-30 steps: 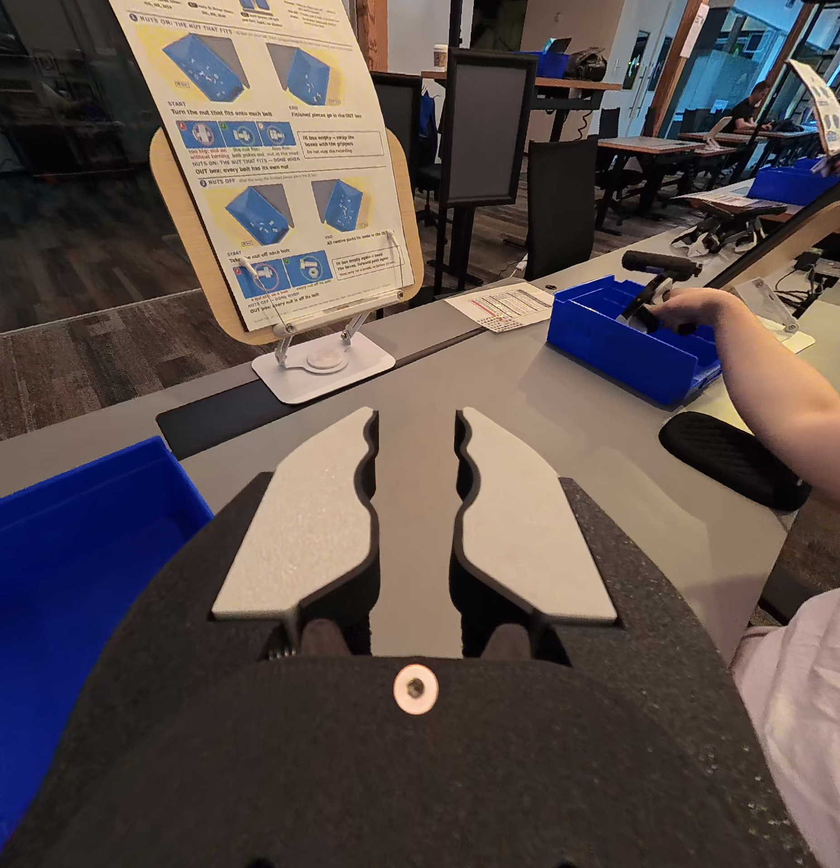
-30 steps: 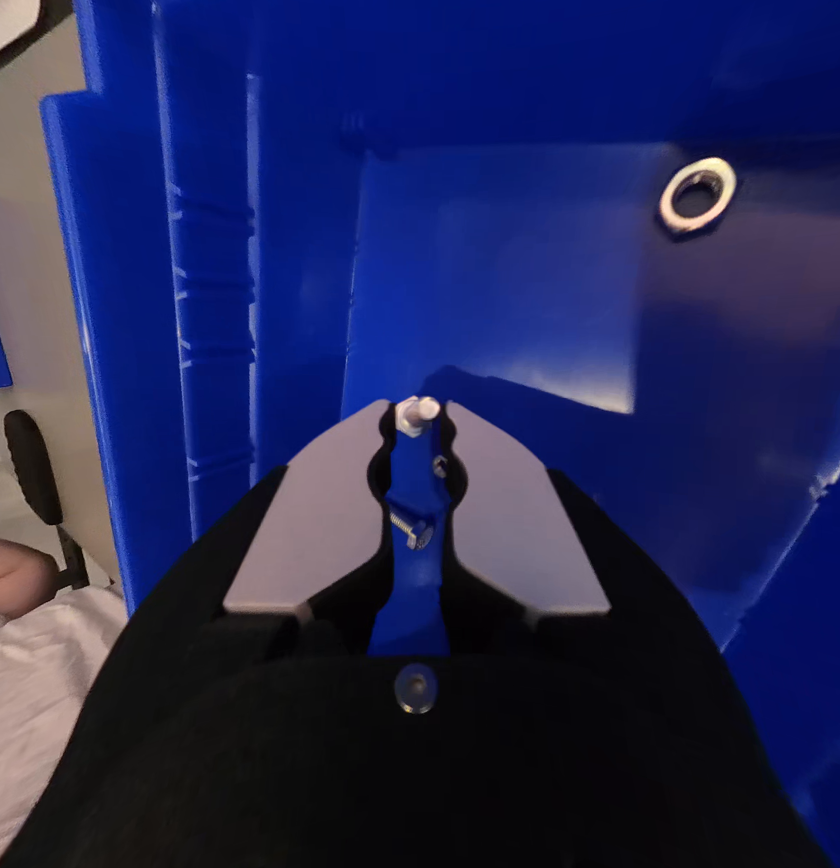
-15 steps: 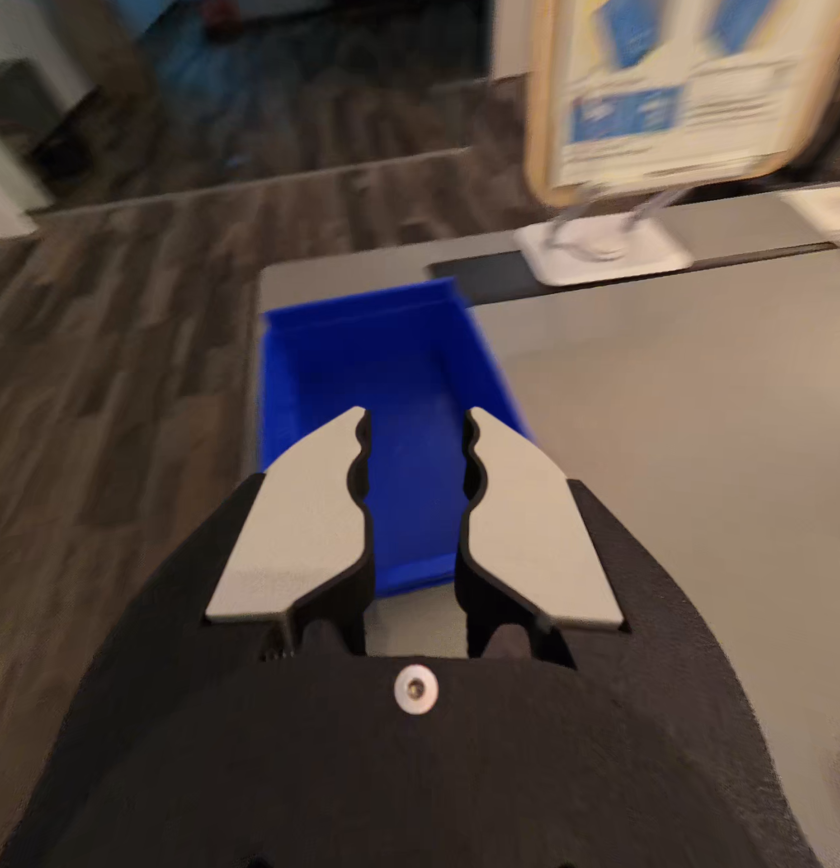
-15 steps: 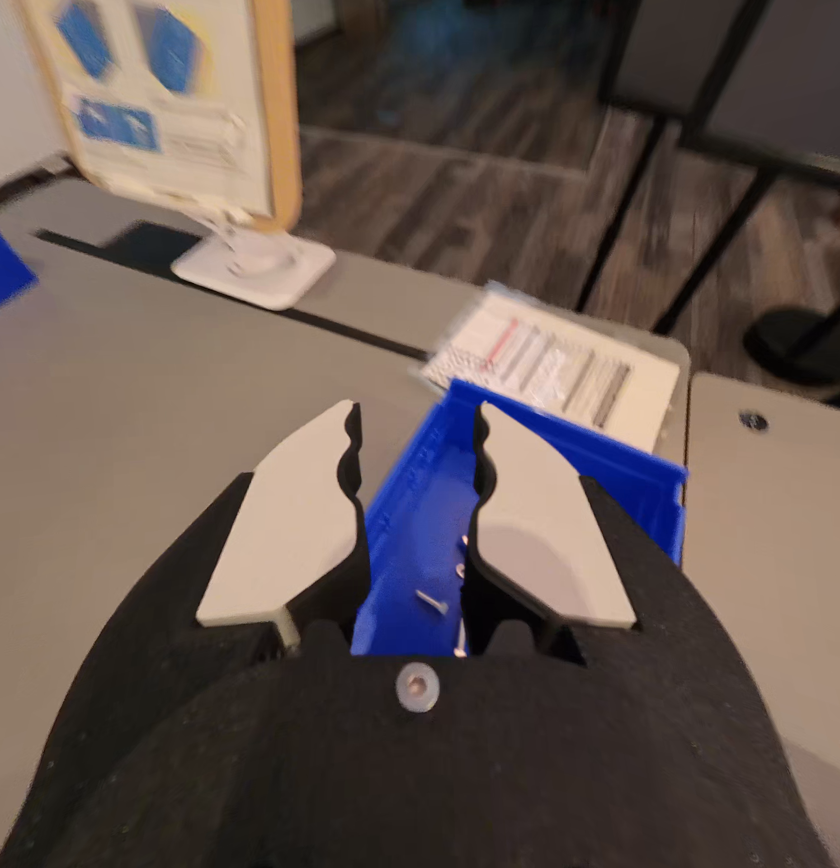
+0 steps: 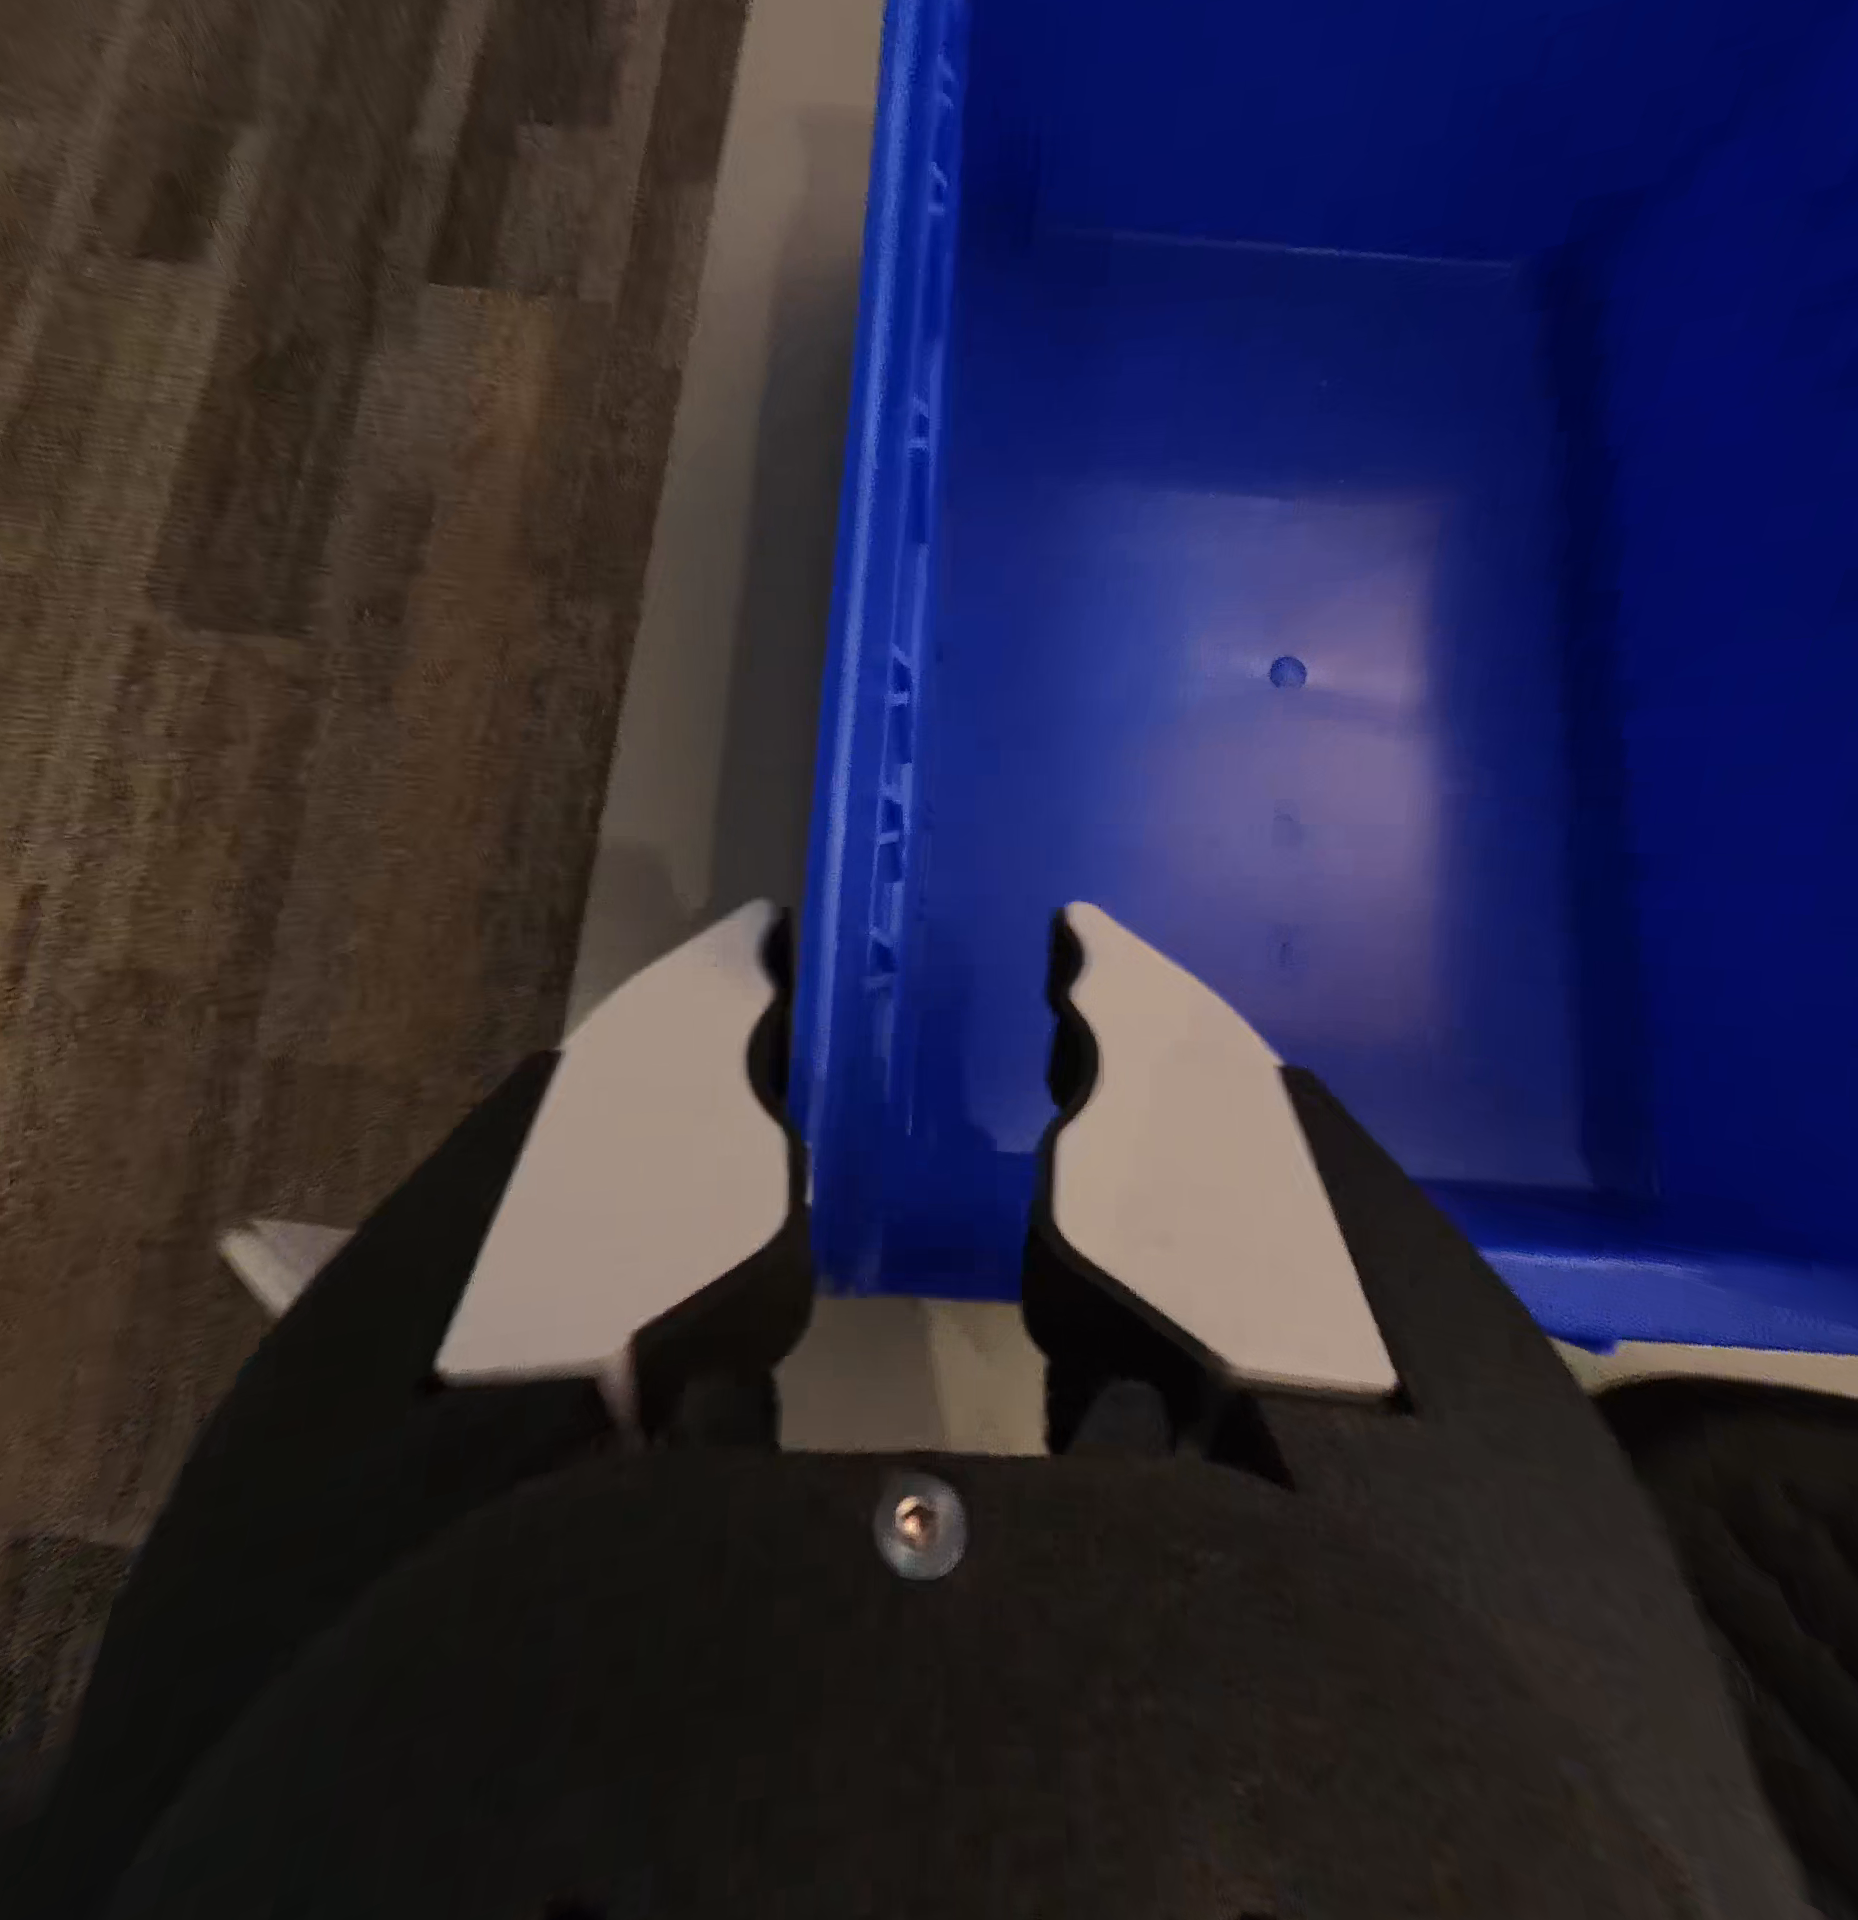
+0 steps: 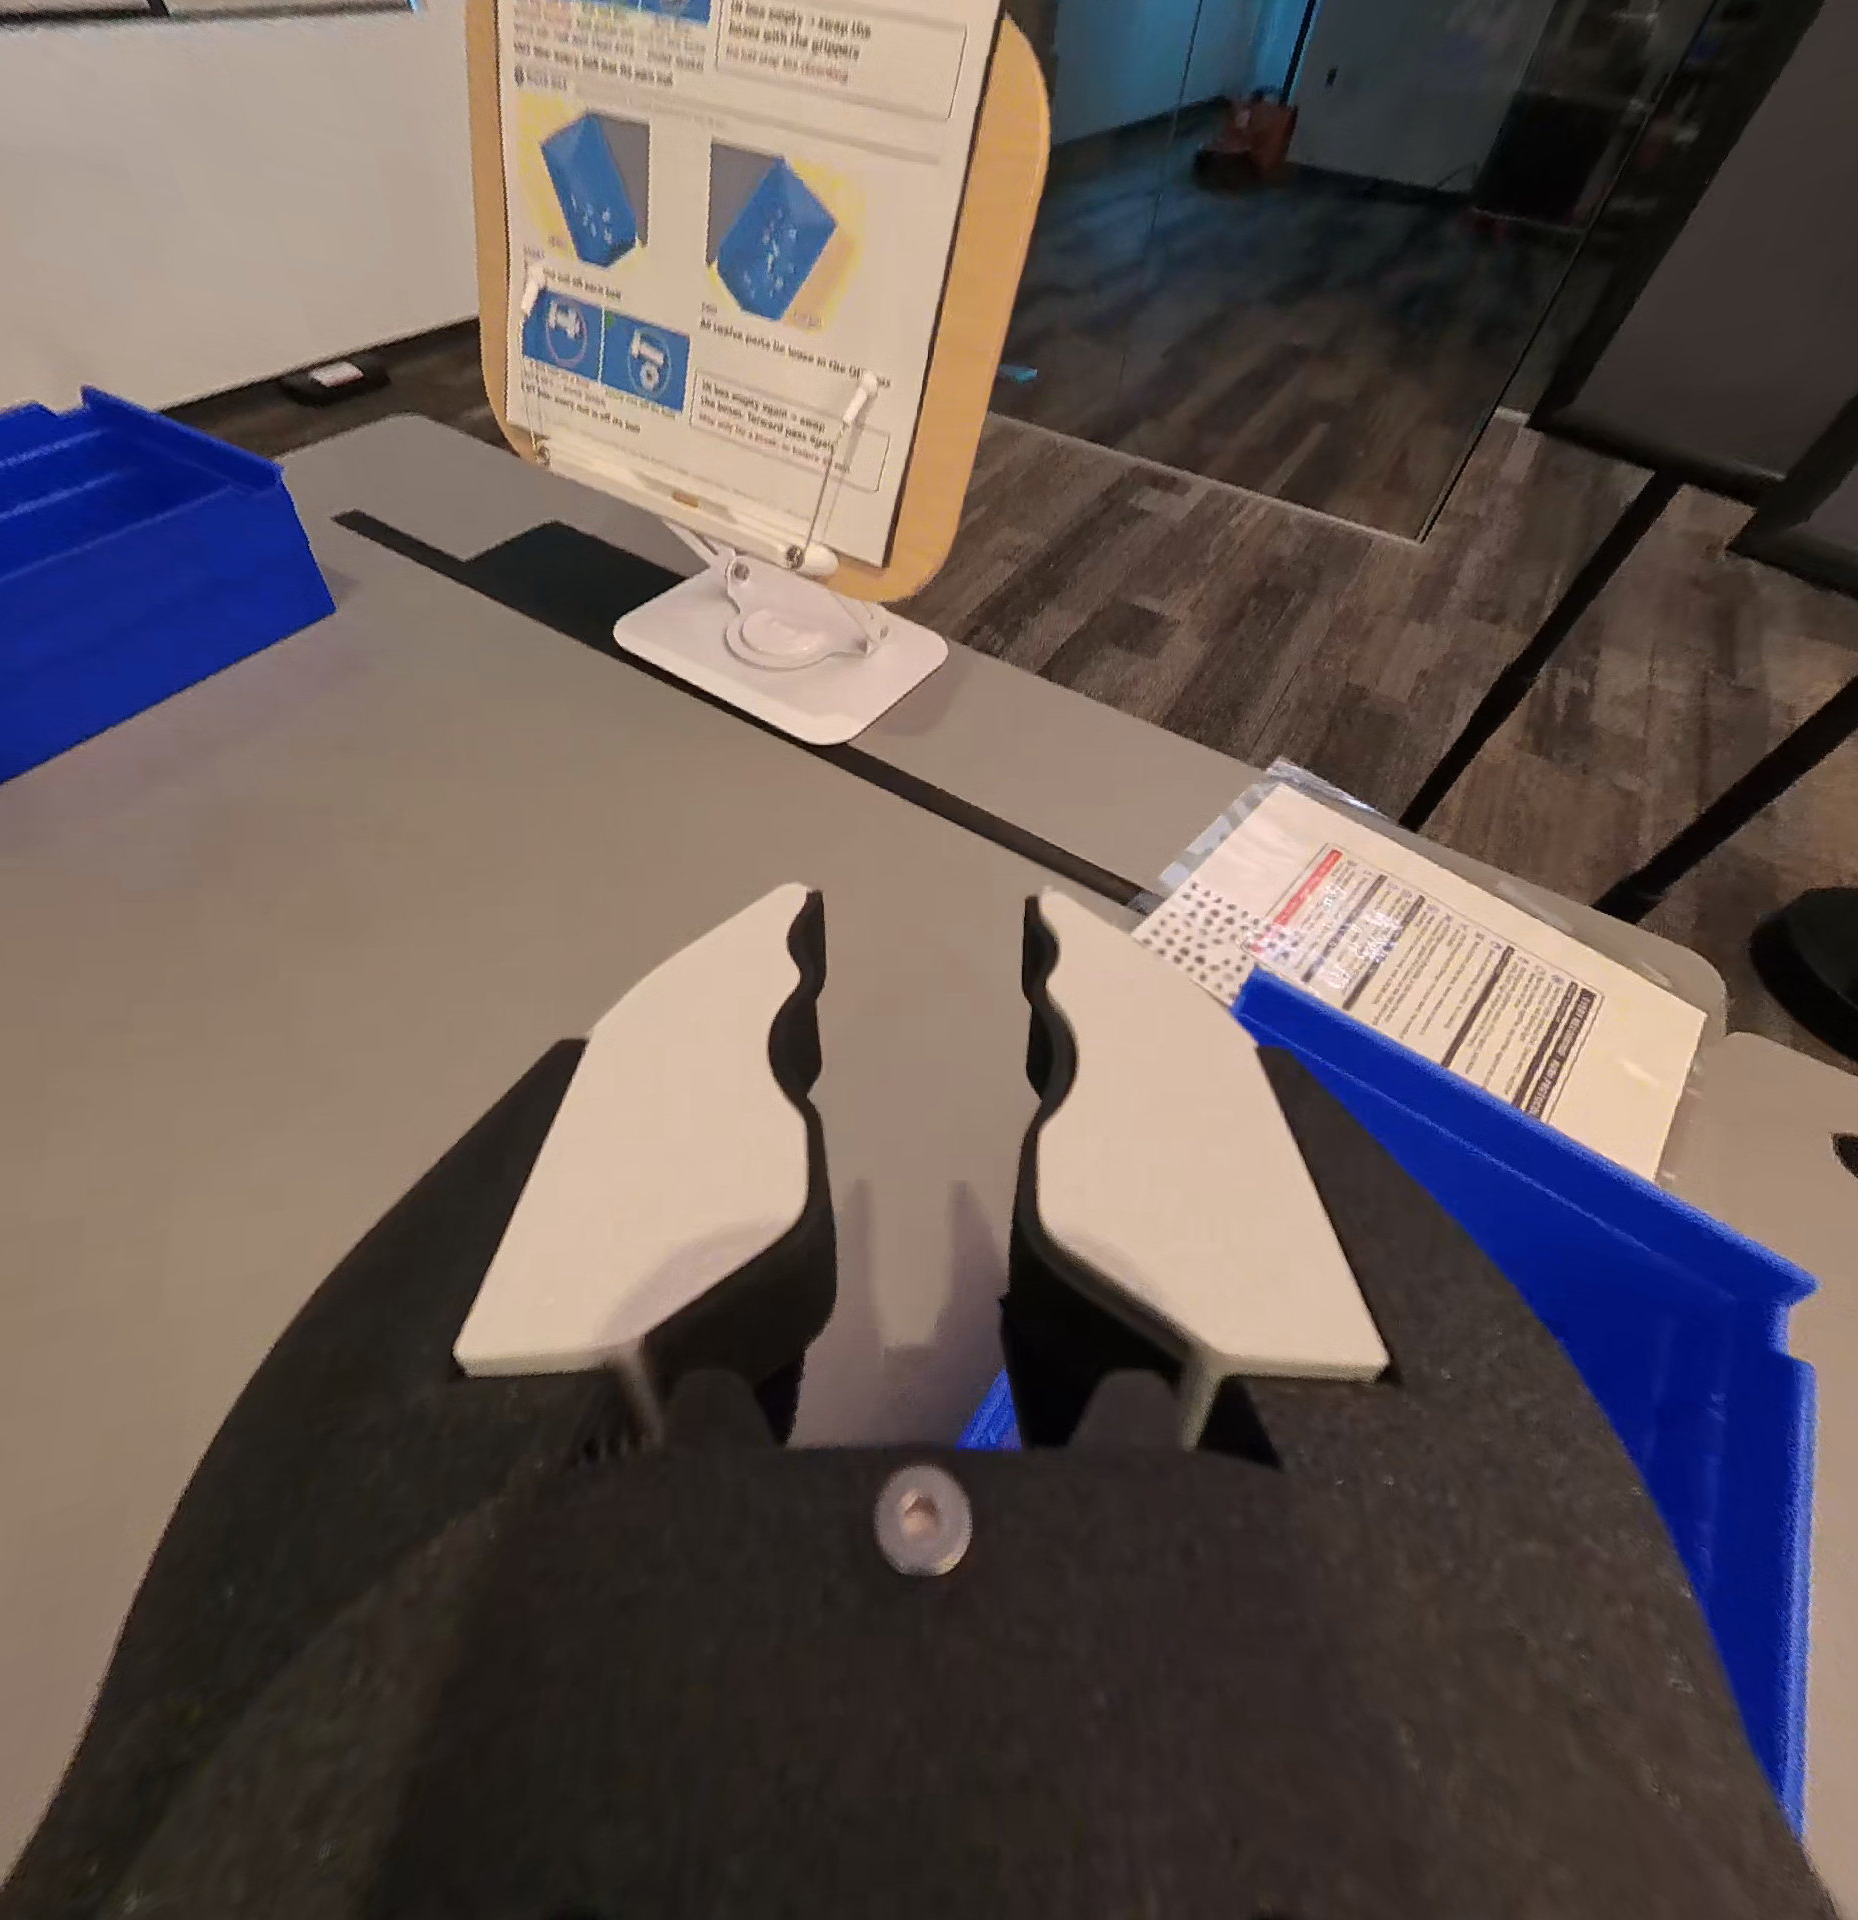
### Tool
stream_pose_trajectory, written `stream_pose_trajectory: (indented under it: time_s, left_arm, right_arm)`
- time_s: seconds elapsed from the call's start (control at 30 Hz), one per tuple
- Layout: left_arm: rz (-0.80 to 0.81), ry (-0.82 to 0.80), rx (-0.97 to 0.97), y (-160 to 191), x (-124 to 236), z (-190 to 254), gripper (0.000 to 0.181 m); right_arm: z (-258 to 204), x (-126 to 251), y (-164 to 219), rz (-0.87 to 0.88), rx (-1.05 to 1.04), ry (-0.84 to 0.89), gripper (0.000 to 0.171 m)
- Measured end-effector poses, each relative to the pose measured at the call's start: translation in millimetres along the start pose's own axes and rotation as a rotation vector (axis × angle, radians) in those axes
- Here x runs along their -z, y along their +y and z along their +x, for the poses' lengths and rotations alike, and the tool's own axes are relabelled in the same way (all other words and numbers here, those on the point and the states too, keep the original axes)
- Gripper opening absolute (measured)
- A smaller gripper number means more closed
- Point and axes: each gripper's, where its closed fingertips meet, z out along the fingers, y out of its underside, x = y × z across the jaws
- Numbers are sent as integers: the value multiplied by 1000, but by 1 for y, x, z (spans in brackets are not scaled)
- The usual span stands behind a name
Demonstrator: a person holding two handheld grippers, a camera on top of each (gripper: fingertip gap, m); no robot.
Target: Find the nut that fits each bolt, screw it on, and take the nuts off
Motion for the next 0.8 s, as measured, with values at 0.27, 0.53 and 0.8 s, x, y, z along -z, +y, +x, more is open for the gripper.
stream_pose_trajectory:
  time_s: [0.27, 0.53, 0.8]
  left_arm:
    - [36, 53, -14, -4, -3, 25, 5]
    - [40, 132, -146, 1, -1, 99, 9]
    - [31, 247, -205, 12, 6, 183, 8]
  right_arm:
    - [-13, 4, 13, 9, -33, -18, 32]
    - [-1, -3, 41, -37, -129, -19, 31]
    - [70, 24, 67, -164, -153, 205, 36]
